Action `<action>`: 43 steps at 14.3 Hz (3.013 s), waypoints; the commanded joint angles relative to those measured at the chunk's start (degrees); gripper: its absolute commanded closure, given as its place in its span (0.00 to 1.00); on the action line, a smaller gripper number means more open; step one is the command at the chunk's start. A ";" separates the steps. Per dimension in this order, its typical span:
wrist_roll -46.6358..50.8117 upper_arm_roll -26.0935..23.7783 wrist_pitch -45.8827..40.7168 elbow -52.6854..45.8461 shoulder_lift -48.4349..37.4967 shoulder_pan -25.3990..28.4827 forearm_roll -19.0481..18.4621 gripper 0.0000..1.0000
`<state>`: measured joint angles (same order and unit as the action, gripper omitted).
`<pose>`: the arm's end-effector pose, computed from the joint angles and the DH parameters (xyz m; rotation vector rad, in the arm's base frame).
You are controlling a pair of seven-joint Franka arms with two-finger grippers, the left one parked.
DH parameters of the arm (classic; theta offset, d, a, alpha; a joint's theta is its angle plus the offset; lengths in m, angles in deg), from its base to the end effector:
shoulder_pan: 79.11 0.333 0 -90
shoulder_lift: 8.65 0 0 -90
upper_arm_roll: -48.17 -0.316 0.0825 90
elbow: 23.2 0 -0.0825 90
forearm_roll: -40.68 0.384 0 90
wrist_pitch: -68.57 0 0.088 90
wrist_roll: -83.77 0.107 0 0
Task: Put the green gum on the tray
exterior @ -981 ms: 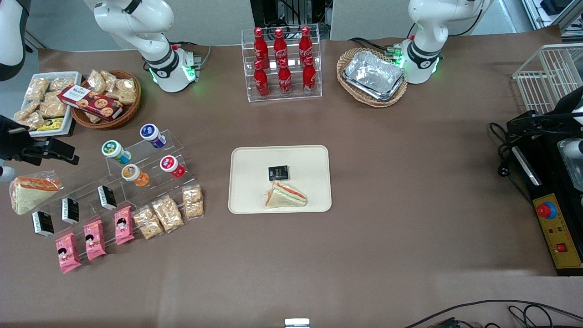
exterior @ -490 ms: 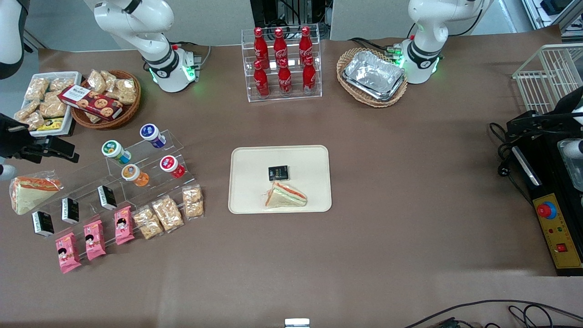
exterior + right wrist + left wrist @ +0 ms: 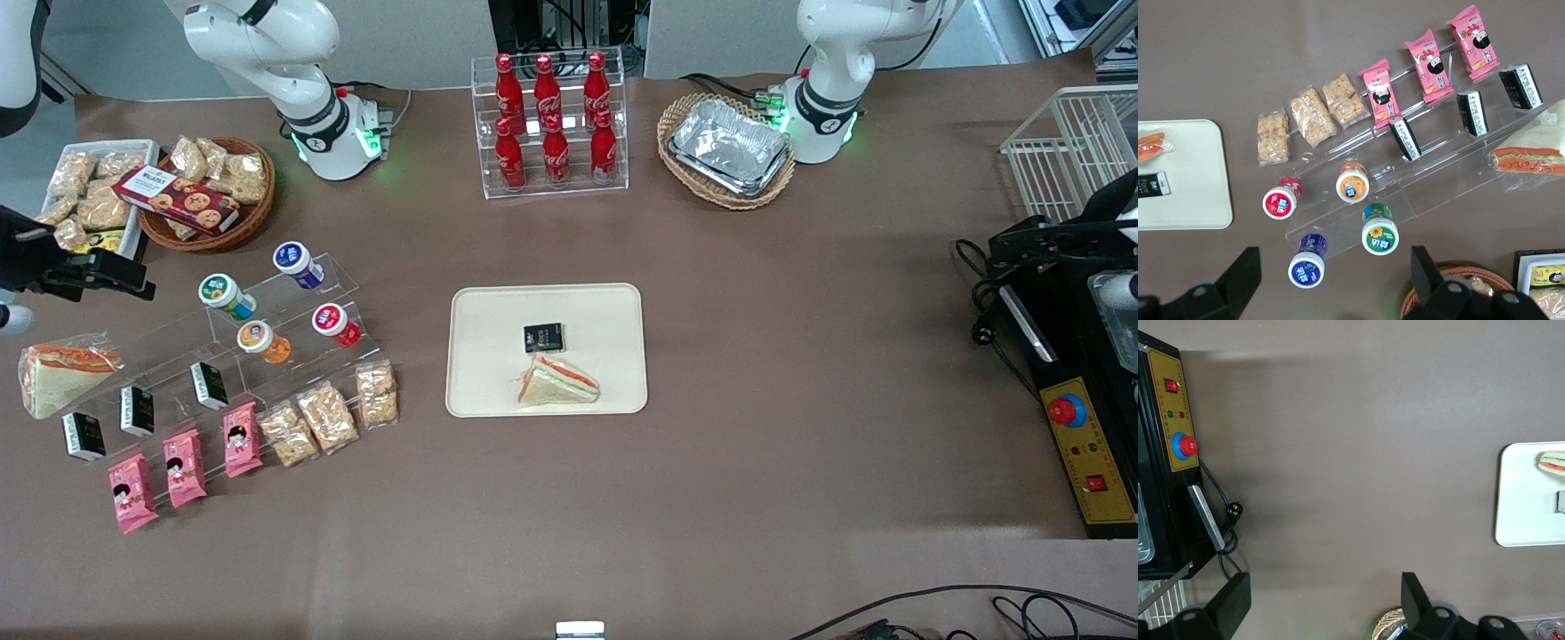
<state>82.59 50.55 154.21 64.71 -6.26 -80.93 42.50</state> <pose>0.5578 -0.0368 0.6120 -3.1043 0.0801 0.1240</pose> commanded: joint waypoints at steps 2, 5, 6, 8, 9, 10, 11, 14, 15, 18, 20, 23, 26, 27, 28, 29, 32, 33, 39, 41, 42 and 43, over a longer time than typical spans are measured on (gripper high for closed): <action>-0.05 1.13 -0.13 5.51 -4.67 -0.20 1.08 0.00; -0.49 1.40 -0.39 6.65 -5.46 -0.38 1.16 0.00; -0.49 1.40 -0.13 7.62 -5.99 -0.55 1.16 0.00; -0.49 1.49 -0.13 7.98 -6.17 -0.56 1.16 0.00; -0.49 1.49 -0.22 7.98 -6.17 -0.56 1.16 0.00; -0.49 1.40 -0.30 8.07 -6.17 -0.56 1.08 0.00; -0.49 1.49 -0.30 8.41 -6.26 -0.47 1.08 0.00; -0.84 1.49 0.92 11.57 -8.53 -0.47 1.08 0.00; -1.01 1.49 2.49 14.37 -10.46 -0.47 0.90 0.00; -4.52 1.92 10.13 25.96 -17.84 -0.64 0.38 0.00; -5.14 3.41 12.60 30.11 -19.26 -0.56 0.20 0.00; -5.14 3.51 18.83 36.61 -20.84 -0.64 -2.52 0.00; -5.14 4.12 26.12 42.77 -20.94 -1.17 -2.53 0.00; -5.14 4.12 28.41 44.52 -20.76 -1.26 -2.53 0.00; -5.14 4.21 30.35 46.02 -20.50 -1.26 -2.53 0.00; -5.14 4.21 32.11 47.43 -20.41 -1.35 -2.53 0.00; -5.14 4.21 36.34 50.51 -19.88 -1.35 -2.53 0.00; -5.14 4.21 36.96 50.60 -19.18 -1.35 -2.53 0.00; -5.14 4.21 40.47 50.78 -14.26 -1.26 -2.53 0.01; -5.14 4.21 41.27 51.92 -13.99 -1.17 -2.53 0.04; -5.14 4.21 41.01 52.18 -14.17 -1.17 -2.61 0.04; -5.14 4.12 40.74 52.27 -14.25 -1.17 -2.53 0.05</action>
<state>77.84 54.74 193.92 115.77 -20.08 -81.93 40.85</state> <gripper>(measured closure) 0.026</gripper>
